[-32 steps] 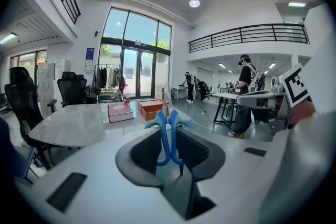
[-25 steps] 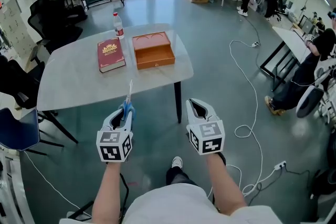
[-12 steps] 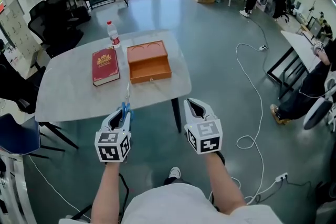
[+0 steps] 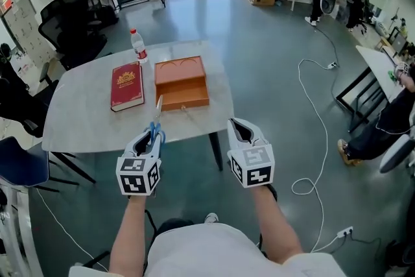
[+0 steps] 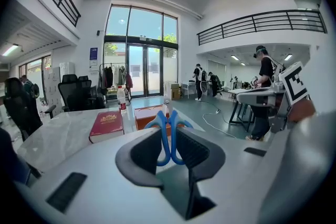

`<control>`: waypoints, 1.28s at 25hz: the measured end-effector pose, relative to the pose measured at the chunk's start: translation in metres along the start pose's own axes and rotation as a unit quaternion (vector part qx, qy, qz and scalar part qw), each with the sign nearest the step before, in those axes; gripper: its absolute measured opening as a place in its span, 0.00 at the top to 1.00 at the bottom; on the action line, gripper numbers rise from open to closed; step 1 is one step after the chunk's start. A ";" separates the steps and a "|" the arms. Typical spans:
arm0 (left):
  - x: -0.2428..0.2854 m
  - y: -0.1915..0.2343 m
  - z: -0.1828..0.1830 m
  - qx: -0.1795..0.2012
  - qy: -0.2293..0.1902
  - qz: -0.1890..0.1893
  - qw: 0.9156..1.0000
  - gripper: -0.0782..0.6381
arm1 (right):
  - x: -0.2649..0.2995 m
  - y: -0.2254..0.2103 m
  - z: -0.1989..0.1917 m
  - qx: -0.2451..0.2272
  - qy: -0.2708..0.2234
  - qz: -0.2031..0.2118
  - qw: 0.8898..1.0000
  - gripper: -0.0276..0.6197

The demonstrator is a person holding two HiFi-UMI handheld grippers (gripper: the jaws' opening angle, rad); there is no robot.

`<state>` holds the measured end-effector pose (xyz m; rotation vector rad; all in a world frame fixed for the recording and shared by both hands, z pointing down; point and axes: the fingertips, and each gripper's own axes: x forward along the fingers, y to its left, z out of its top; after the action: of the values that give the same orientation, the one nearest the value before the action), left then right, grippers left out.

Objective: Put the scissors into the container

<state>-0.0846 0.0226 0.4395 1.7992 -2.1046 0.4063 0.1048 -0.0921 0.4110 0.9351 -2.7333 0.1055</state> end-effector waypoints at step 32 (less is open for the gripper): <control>0.184 0.082 0.050 0.032 0.032 -0.085 0.995 0.77 | 0.183 -0.044 0.037 -0.012 0.038 -0.054 0.998 0.95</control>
<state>-0.1951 -0.1499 0.4745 1.9563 -1.8975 0.4846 -0.0154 -0.2411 0.4222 1.0479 -2.6030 0.0852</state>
